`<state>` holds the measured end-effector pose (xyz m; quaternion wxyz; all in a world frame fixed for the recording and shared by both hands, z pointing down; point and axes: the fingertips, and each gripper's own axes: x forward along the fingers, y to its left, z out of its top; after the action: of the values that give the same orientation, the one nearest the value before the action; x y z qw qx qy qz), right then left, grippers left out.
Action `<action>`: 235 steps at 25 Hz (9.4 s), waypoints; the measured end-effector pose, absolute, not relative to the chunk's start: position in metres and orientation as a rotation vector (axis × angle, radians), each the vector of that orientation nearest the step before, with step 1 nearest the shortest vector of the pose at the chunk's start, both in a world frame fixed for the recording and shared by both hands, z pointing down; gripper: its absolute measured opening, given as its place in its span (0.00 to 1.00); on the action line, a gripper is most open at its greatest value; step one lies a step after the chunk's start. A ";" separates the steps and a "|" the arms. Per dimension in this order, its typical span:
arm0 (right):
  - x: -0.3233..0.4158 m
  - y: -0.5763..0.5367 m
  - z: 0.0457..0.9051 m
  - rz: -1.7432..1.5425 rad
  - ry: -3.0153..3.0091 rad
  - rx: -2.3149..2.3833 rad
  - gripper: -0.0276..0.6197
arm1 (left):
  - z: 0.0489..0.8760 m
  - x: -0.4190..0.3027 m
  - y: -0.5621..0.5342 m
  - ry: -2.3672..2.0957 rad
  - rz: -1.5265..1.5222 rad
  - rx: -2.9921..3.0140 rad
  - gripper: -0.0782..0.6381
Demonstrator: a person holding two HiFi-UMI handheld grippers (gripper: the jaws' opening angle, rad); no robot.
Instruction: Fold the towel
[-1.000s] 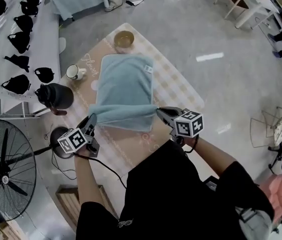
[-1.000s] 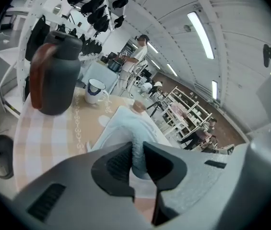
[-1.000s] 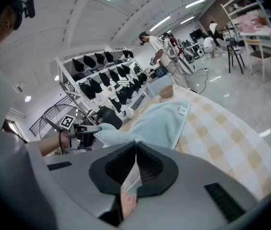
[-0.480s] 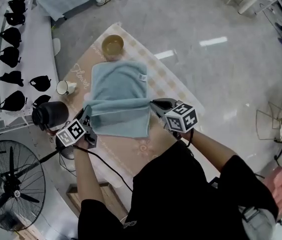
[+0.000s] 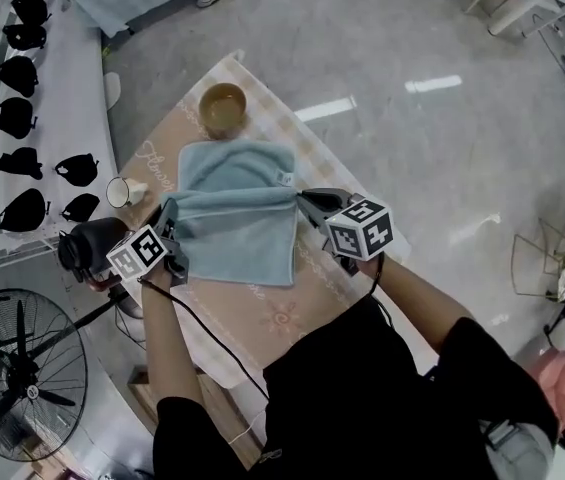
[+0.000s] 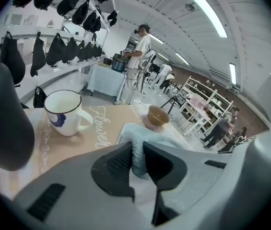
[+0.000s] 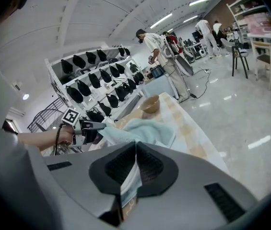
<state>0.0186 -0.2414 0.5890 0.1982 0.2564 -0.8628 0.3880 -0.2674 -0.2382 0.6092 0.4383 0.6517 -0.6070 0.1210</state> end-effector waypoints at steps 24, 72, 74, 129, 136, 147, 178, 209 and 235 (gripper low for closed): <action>0.025 -0.324 0.626 1.989 -2.197 0.855 0.06 | 0.633 -0.266 -0.324 -1.396 -0.131 1.460 0.34; -0.002 -0.072 0.652 1.184 -2.225 0.625 0.36 | 0.673 -0.274 -0.082 -1.250 0.559 1.775 0.48; -0.007 -0.063 0.657 1.128 -2.213 0.614 0.36 | 0.675 -0.266 -0.083 -1.203 0.505 1.794 0.48; 0.049 -0.095 0.563 0.834 -2.241 0.706 0.09 | 0.573 -0.257 -0.053 -1.268 0.250 1.846 0.15; 0.044 -0.154 0.570 0.834 -2.235 0.650 0.09 | 0.584 -0.263 -0.108 -1.335 0.308 1.796 0.15; 0.021 -0.219 0.612 0.844 -2.199 0.467 0.09 | 0.628 -0.285 -0.162 -1.431 0.415 1.643 0.15; 0.038 -0.145 0.547 0.308 -2.471 0.130 0.45 | 0.552 -0.111 0.020 -1.805 0.066 1.520 0.50; 0.057 -0.173 0.541 0.132 -2.389 -0.364 0.45 | 0.568 0.023 -0.004 -2.022 -0.177 1.173 0.50; -0.005 -0.208 0.666 0.167 -2.096 -0.810 0.45 | 0.656 0.033 -0.092 -2.069 -0.424 0.735 0.49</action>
<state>-0.0046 -0.2080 0.6660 0.4296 -0.3244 -0.8400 0.0670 0.0332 -0.0919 0.6557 0.4375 0.2955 -0.8320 -0.1706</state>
